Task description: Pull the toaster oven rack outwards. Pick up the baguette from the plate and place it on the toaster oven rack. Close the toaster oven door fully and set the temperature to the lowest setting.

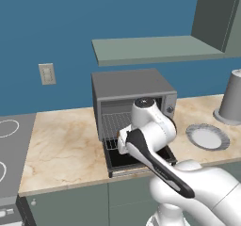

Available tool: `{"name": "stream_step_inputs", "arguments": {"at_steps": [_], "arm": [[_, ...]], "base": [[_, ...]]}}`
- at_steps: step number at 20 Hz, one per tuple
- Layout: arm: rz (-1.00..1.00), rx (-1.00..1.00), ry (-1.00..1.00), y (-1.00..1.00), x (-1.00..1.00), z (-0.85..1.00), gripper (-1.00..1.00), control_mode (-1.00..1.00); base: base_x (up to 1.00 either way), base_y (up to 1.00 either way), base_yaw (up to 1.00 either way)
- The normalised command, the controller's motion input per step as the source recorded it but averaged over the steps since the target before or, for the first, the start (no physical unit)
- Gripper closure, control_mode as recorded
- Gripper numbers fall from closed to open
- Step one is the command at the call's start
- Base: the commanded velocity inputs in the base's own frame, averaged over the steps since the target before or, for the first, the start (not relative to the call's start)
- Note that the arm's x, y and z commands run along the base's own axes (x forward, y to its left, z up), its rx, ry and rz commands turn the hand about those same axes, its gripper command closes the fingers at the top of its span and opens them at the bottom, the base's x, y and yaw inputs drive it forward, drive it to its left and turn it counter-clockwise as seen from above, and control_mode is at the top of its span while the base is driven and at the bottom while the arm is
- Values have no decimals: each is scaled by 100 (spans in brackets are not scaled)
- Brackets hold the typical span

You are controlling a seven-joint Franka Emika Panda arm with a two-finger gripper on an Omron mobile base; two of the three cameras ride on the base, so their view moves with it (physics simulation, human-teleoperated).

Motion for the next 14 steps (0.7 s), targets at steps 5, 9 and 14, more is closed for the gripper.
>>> {"name": "stream_step_inputs", "arguments": {"at_steps": [5, 9, 14], "arm": [[4, -3, 0, 0, 14, -27, -100, -100], [2, 0, 0, -1, 26, -24, -100, -100], [1, 0, 0, -5, 32, -23, -100, -100]], "base": [[0, 0, 0], [0, 0, 0], [0, 0, 0]]}}
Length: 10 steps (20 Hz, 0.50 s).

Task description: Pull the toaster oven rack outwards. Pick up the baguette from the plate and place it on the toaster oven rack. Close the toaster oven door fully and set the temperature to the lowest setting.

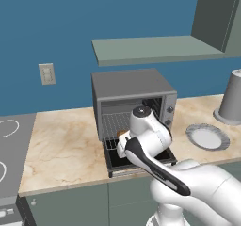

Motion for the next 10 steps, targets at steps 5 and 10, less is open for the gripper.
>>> {"name": "stream_step_inputs", "arguments": {"at_steps": [5, 10], "arm": [[1, 0, 0, -2, 32, -21, -100, -100], [0, 0, 0, -6, 34, -18, -100, -100]], "base": [[0, 0, 0], [0, 0, 0]]}}
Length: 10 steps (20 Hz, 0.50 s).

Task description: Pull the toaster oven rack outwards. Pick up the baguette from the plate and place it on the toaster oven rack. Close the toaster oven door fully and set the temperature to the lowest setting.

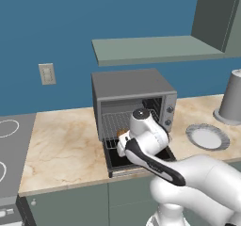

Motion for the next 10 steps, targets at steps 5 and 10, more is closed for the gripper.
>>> {"name": "stream_step_inputs", "arguments": {"at_steps": [5, 10], "arm": [[0, 0, 0, -8, 34, -18, -100, -100], [0, 0, 0, -11, 37, -13, -100, -100]], "base": [[0, 0, 0], [0, 0, 0]]}}
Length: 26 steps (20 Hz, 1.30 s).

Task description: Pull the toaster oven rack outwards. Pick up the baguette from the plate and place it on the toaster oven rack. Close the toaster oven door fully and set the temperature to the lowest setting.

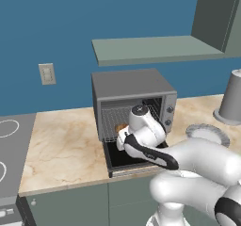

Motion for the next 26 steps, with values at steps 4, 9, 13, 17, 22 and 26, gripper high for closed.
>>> {"name": "stream_step_inputs", "arguments": {"at_steps": [4, 9, 13, 17, 22, 26], "arm": [[0, 0, -8, -13, 40, -6, -100, -100], [0, 0, -18, -10, 39, -2, -100, -100], [0, 0, -25, -4, 41, 0, -100, -100], [0, -1, -27, -1, 42, 0, -100, -100], [0, 0, -26, -10, 46, 0, -100, -100], [0, 0, -25, -17, 50, 9, -100, -100]], "base": [[0, 0, 0], [0, 0, 0], [0, 0, 0], [0, 0, 0], [0, 0, 0], [0, 0, 0]]}}
